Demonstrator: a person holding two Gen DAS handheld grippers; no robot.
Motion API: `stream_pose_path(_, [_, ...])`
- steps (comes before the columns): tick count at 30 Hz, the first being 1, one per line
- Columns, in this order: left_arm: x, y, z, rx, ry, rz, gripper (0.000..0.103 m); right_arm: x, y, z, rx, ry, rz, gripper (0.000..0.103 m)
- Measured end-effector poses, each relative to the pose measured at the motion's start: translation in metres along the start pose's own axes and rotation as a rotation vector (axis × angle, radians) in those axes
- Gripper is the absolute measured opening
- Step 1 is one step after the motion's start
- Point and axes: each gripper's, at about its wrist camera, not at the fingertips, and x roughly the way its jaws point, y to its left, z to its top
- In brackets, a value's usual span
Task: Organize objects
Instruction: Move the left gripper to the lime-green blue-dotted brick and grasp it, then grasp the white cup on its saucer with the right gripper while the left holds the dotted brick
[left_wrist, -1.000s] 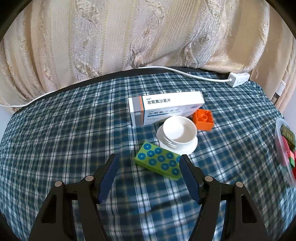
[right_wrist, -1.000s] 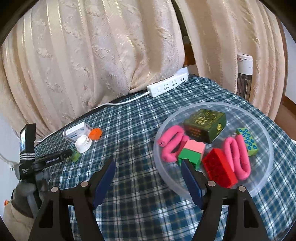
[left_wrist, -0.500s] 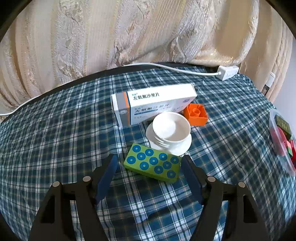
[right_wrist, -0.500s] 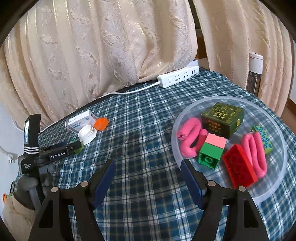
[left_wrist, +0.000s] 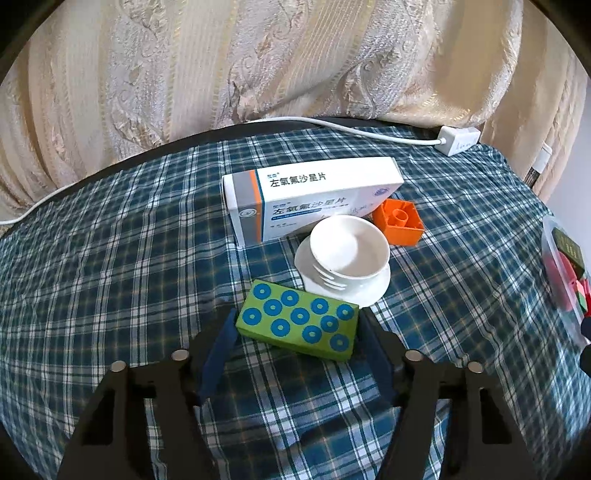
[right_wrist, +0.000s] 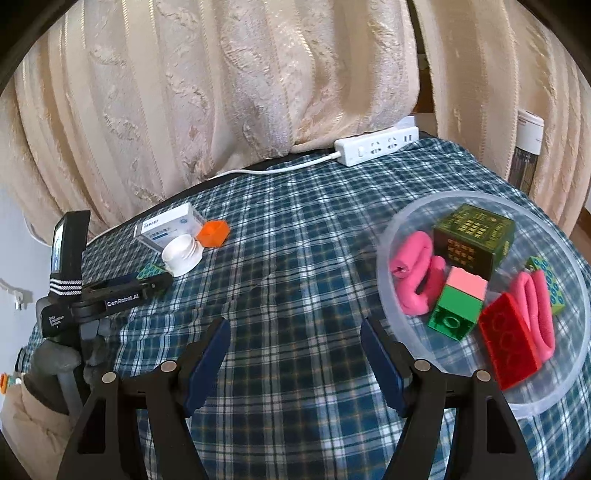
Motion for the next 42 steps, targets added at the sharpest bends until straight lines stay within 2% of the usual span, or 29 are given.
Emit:
stream_pose_path(10, [-0.014, 0.013, -0.004, -0.065, -0.012, 0.055, 0.066, 0.027, 0.018, 0.006, -0.030, 0.064, 0.041, 0.076])
stream_pose_path(19, [-0.049, 0.022, -0.015, -0.077, -0.052, 0.127, 0.066, 0.063, 0.049, 0.026, -0.112, 0.103, 0.072, 0.076])
stream_pose_path(26, [-0.070, 0.036, -0.028, -0.142, -0.073, 0.132, 0.066, 0.090, 0.085, 0.038, -0.188, 0.123, 0.106, 0.076])
stream_pose_path(32, [-0.074, 0.042, -0.033, -0.174, -0.080, 0.117, 0.066, 0.108, 0.106, 0.049, -0.229, 0.127, 0.122, 0.076])
stream_pose_path(42, [-0.073, 0.051, -0.036, -0.206, -0.065, 0.112, 0.066, 0.142, 0.132, 0.054, -0.265, 0.162, 0.099, 0.076])
